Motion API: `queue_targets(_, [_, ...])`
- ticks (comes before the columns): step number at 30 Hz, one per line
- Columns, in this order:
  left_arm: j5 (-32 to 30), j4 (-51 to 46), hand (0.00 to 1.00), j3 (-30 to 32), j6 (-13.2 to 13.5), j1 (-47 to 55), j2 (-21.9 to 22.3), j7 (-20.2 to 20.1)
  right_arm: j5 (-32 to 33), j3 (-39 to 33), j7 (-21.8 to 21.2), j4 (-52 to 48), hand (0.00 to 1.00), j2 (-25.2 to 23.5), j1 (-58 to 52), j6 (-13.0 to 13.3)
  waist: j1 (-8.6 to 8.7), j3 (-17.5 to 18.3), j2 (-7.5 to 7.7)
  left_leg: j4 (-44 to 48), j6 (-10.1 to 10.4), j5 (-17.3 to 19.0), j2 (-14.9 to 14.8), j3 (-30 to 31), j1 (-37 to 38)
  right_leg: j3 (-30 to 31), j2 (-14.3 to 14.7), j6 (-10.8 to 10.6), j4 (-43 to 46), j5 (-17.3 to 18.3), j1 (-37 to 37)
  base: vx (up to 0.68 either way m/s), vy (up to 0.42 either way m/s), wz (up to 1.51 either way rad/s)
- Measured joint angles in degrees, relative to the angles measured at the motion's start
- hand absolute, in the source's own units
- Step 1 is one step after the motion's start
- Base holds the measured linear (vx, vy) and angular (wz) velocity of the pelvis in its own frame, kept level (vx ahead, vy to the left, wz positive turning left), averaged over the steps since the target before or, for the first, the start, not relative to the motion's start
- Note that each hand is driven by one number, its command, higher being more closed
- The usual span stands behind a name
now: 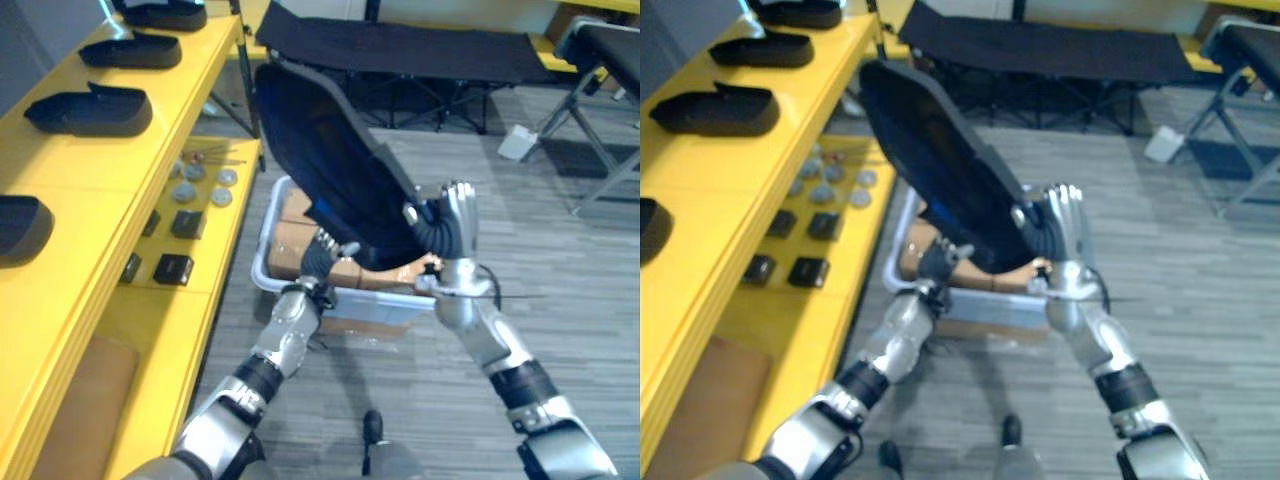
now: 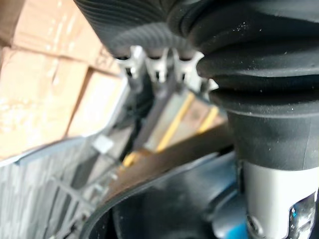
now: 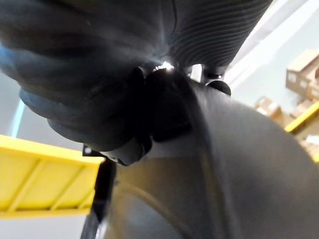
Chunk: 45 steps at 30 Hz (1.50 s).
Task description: Walk over and take plastic housings, then place them on the shelf
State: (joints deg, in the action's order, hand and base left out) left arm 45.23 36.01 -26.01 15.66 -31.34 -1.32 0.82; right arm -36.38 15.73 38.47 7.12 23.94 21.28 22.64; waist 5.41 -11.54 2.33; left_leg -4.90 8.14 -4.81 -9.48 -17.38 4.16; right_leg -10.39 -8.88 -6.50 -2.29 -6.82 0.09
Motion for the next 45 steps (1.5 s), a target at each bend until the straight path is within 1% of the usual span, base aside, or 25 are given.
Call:
queue_targets(1, [1.16, 0.70, 0.00, 0.00, 0.06, 0.15, 0.25, -0.29, 0.75, 0.29, -0.68, 0.00, 1.00, -0.27, -1.10, 0.01, 0.00, 0.78, -0.06, 0.00, 0.00, 0.00, 0.03, 0.01, -0.06, -0.01, -0.03, -0.01, -0.08, -0.01, 0.01, 0.00, 0.000, 0.00])
queue_targets(3, [2.61, 0.84, 0.00, 0.03, 0.45, 0.17, 0.26, -1.08, 1.98, 0.39, -1.14, 0.00, 1.00, -1.17, -2.45, 0.01, -0.01, 1.15, -0.01, 0.00, 0.00, 0.00, 0.08, 0.03, -0.06, 0.00, -0.07, -0.04, -0.09, -0.02, 0.02, 0.00, 0.000, 0.00])
queue_targets(4, [4.06, 0.83, 1.00, 0.06, 0.70, 0.19, 0.29, -1.46, 2.56, 0.39, -1.16, 0.00, 1.00, -1.97, -3.42, 0.01, -0.01, 1.27, 0.01, 0.00, 0.00, -0.01, 0.09, 0.07, -0.04, -0.01, -0.08, -0.05, -0.09, -0.04, 0.06, 0.00, 0.000, 0.00])
queue_targets(9, [10.33, -0.18, 1.00, 1.01, 1.02, 3.17, 2.02, -2.82, 5.31, 0.79, -1.03, 0.09, 1.00, -6.13, -9.16, 0.01, 0.04, 1.37, 0.03, -0.02, 0.00, -0.01, 0.20, 0.99, 0.83, -0.49, -0.17, -0.15, -0.40, -0.01, 1.48, 0.00, 0.004, 0.05])
queue_targets(11, [11.25, -1.42, 1.00, 1.15, 1.02, 4.30, 2.07, -3.81, 5.61, 0.86, -0.95, 0.11, 1.00, -7.08, -10.30, 0.01, 0.04, 1.51, 0.05, -0.03, 0.01, 0.00, 0.20, 1.08, 0.85, -0.62, -0.18, -0.20, -0.46, 0.05, 1.66, -0.01, 0.009, 0.05])
queue_targets(12, [13.03, -2.48, 1.00, 1.22, 1.04, 4.91, 2.07, -4.08, 6.48, 1.04, -0.74, 0.12, 1.00, -8.06, -11.06, 0.00, -0.05, 1.53, 0.07, -0.04, 0.00, 0.00, 0.24, 1.13, 0.84, -0.65, -0.24, -0.21, -0.48, 0.05, 1.69, 0.00, 0.000, 0.00])
queue_targets(15, [15.42, -3.63, 1.00, 1.22, 1.02, 5.44, 2.06, -4.48, 6.51, 1.51, 0.30, 0.20, 1.00, -9.43, -12.03, -0.02, -0.09, 1.78, 0.23, -0.06, 0.00, 0.01, 0.28, 1.21, 0.78, -0.71, -0.29, -0.22, -0.60, 0.06, 1.73, 0.00, 0.000, 0.00])
queue_targets(18, [15.70, -3.65, 1.00, 1.25, 0.96, 6.21, 2.06, -4.51, 6.48, 2.83, 1.05, 0.22, 1.00, -9.84, -12.51, -0.04, -0.14, 3.13, 0.62, -0.07, 0.00, 0.01, 0.30, 1.29, 0.70, -0.77, -0.28, -0.23, -1.27, 0.06, 1.92, 0.00, 0.000, 0.00])
queue_targets(26, [15.58, -3.68, 1.00, 0.55, 0.72, 6.32, 2.03, -4.36, 6.57, 3.45, 2.89, 0.08, 1.00, -9.82, -14.04, -0.02, -0.32, 3.96, 1.54, -0.06, -0.07, -0.09, 0.68, 2.71, -0.19, -2.34, -0.78, -0.42, -1.26, -0.09, 2.12, 0.00, 0.013, 0.09])
queue_targets(31, [15.61, -3.71, 1.00, 0.12, 0.95, 6.72, 2.02, -4.14, 7.23, 3.75, 2.88, 0.07, 1.00, -9.86, -14.57, -0.03, -1.15, 4.30, 2.05, -0.03, -0.11, -0.11, 1.10, 2.72, -0.16, -2.34, -1.23, -0.54, -1.27, -0.16, 2.17, 0.00, 0.004, 0.01])
queue_targets(32, [15.53, -3.83, 1.00, -0.08, 0.96, 6.89, 2.02, -3.77, 7.69, 3.83, 2.88, 0.06, 0.00, -9.88, -14.90, -0.03, -1.43, 4.39, 2.20, -0.02, -0.11, -0.11, 1.08, 2.76, -0.16, -2.38, -1.21, -0.54, -1.28, -0.16, 2.21, 0.00, 0.000, 0.00])
queue_targets(35, [13.48, -6.65, 1.00, 0.01, 1.47, 8.99, 1.91, -0.93, 9.51, 4.94, 2.70, 0.04, 0.00, -9.87, -15.50, 0.23, -1.49, 4.63, 2.57, -0.02, -0.11, -0.11, 1.07, 2.87, -0.09, -2.53, -1.21, -0.54, -1.36, -0.16, 2.42, 0.00, 0.003, 0.01])
queue_targets(36, [9.82, -8.56, 1.00, 0.26, 1.77, 10.34, 1.70, 1.26, 12.23, 5.08, 0.87, 0.04, 0.00, -9.83, -16.43, 1.35, -1.53, 4.75, 2.74, -0.02, -0.11, -0.11, 1.06, 3.04, -0.06, -2.80, -1.22, -0.55, -1.44, -0.15, 2.69, -0.01, 0.010, 0.11])
queue_targets(37, [6.07, -10.18, 1.00, 1.05, 1.86, 11.69, 1.52, 3.15, 15.88, 5.18, -2.66, 0.04, 0.00, -9.83, -17.61, 2.16, -1.55, 4.86, 2.92, -0.03, -0.11, -0.11, 1.08, 3.47, 0.02, -3.45, -1.25, -0.57, -1.62, -0.13, 3.21, -0.01, 0.010, 0.15])
queue_targets(38, [4.04, -10.96, 1.00, 1.39, 1.97, 12.32, 1.29, 4.13, 17.61, 5.26, -4.59, 0.04, 0.00, -9.83, -18.22, 2.46, -1.58, 4.92, 3.00, -0.03, -0.11, -0.11, 1.10, 3.89, 0.01, -3.64, -1.25, -0.58, -1.73, -0.12, 3.45, -0.01, 0.010, 0.21])
queue_targets(39, [-0.25, -12.95, 1.00, 1.97, 1.98, 13.50, -0.05, 5.84, 19.98, 5.96, -7.70, 0.09, 0.00, -9.47, -19.14, 2.88, -1.62, 4.99, 3.11, -0.03, -0.11, -0.10, 1.07, 4.40, -0.04, -3.99, -1.20, -0.61, -1.98, -0.08, 3.88, -0.02, 0.007, 0.15])
queue_targets(40, [-3.13, -15.09, 1.00, 3.09, 2.02, 14.57, -1.57, 6.77, 21.07, 7.50, -9.85, 0.05, 0.00, -8.76, -19.73, 3.56, -1.94, 5.03, 3.18, -0.04, -0.10, -0.10, 1.02, 4.47, -0.05, -4.03, -1.13, -0.61, -2.15, -0.08, 3.97, -0.03, 0.007, 0.11])
queue_targets(41, [-3.83, -16.25, 1.00, 3.63, 2.07, 15.03, -2.35, 7.23, 21.85, 8.48, -10.68, -0.06, 0.00, -8.38, -20.03, 3.80, -2.17, 5.04, 3.18, -0.04, -0.09, -0.11, 1.01, 4.51, -0.06, -4.06, -1.11, -0.61, -2.22, -0.07, 4.01, 0.00, 0.000, 0.00])
queue_targets(43, [-6.76, -20.10, 1.00, 5.85, 2.40, 16.65, -3.98, 7.95, 24.53, 10.82, -12.98, -0.40, 0.00, -8.29, -20.49, 3.96, -3.27, 5.08, 3.18, -0.05, -0.02, -0.14, 1.09, 4.77, -0.17, -4.58, -1.11, -0.62, -2.22, -0.02, 4.05, -0.03, 0.010, 0.05])
queue_targets(44, [-7.75, -21.41, 1.00, 6.39, 2.47, 17.34, -4.19, 8.19, 25.05, 11.17, -13.46, -0.90, 0.00, -8.38, -20.48, 3.99, -3.35, 5.14, 3.20, -0.05, 0.01, -0.17, 1.12, 4.84, -0.24, -5.18, -1.19, -0.58, -2.21, 0.10, 4.07, -0.02, 0.012, 0.08])
queue_targets(45, [-8.88, -24.35, 1.00, 7.14, 3.03, 18.85, -4.58, 9.02, 27.54, 12.36, -14.33, -3.04, 0.00, -8.46, -20.49, 4.12, -3.71, 5.19, 3.23, -0.06, 0.01, -0.19, 1.13, 4.96, -0.23, -5.27, -1.19, -0.54, -2.13, 0.26, 4.09, -0.01, 0.010, 0.06])
